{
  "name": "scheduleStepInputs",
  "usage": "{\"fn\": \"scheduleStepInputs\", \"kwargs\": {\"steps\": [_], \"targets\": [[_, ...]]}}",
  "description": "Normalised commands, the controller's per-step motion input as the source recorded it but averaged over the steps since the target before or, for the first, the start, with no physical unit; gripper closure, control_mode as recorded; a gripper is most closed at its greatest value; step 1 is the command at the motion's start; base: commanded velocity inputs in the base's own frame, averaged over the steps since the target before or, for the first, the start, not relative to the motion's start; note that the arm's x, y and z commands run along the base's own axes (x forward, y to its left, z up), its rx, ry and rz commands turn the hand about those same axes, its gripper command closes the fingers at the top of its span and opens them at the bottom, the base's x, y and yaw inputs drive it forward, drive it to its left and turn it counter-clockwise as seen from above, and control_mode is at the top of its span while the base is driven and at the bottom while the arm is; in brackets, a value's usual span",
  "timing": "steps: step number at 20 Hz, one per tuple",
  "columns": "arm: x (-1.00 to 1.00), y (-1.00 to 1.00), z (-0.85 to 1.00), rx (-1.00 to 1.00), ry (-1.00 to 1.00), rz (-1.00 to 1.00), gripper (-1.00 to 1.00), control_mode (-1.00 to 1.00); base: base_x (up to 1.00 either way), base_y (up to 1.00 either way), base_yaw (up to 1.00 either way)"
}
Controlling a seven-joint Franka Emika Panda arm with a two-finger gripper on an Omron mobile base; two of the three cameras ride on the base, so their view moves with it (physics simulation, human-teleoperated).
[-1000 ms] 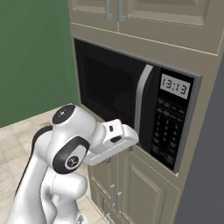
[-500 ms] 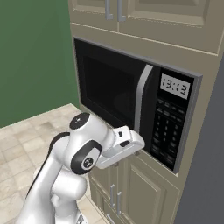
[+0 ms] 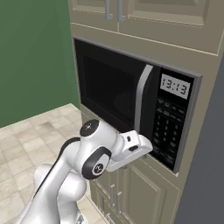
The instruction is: Place the microwavable item in the microwave. Then, close the microwave door and press the start button.
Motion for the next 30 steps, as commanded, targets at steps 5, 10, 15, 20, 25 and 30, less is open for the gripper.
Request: {"fn": "scheduleStepInputs", "kwargs": {"steps": [5,10,15,20,25,30], "targets": [[0.31,-0.14,-0.04,0.00,0.00,0.00,-1.00,-1.00,0.00,0.00,0.00],[0.36,-0.10,-0.11,0.00,0.00,0.00,-1.00,-1.00,0.00,0.00,0.00],[0.17,-0.29,-0.23,0.00,0.00,0.00,-1.00,-1.00,0.00,0.00,0.00],[0.10,-0.30,-0.24,0.00,-0.03,0.00,-1.00,-1.00,0.00,0.00,0.00],[0.26,-0.21,-0.19,0.00,-0.06,0.02,-1.00,-1.00,0.00,0.00,0.00],[0.33,-0.25,-0.10,0.00,-0.10,0.06,-1.00,-1.00,0.00,0.00,0.00]]}}
